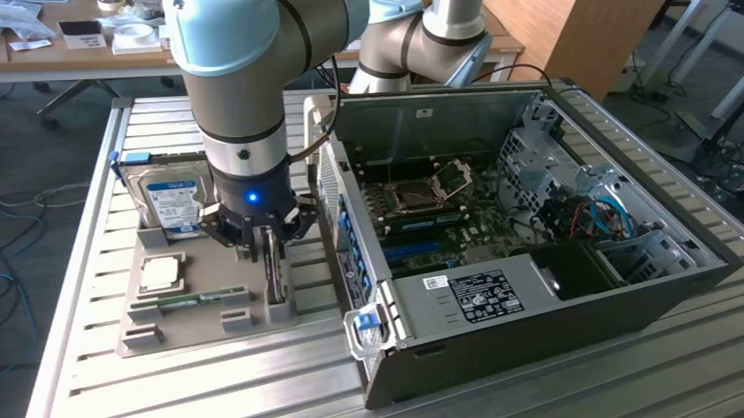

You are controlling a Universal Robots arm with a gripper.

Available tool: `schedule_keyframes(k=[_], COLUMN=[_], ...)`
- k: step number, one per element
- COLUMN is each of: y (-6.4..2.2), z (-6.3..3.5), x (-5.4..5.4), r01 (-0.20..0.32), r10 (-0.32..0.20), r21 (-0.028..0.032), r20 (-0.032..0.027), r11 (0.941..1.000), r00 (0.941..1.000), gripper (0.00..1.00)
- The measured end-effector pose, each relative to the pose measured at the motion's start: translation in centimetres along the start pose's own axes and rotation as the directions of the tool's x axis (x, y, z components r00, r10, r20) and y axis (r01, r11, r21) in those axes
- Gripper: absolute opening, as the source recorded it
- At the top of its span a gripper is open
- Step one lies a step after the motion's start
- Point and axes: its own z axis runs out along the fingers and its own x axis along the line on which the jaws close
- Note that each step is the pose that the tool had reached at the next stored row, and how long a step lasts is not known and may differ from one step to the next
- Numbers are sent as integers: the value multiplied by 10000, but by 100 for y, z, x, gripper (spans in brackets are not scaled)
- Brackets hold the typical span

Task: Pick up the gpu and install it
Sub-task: 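Pick up the gpu and move the gpu toward the slot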

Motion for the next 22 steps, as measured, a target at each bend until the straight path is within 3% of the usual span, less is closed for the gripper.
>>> schedule_keyframes(k=[6, 8, 9, 18, 20, 22], y=[0, 0, 0, 0, 0, 0], z=[0, 0, 0, 0, 0, 0], x=[0, 0, 0, 0, 0, 0], r01=[0, 0, 0, 0, 0, 0], r10=[0, 0, 0, 0, 0, 0], r21=[0, 0, -1, 0, 0, 0], r20=[0, 0, 0, 1, 0, 0], r11=[10000, 10000, 10000, 10000, 10000, 10000], r00=[10000, 10000, 10000, 10000, 10000, 10000], gripper=[42, 40, 33, 33, 27, 27])
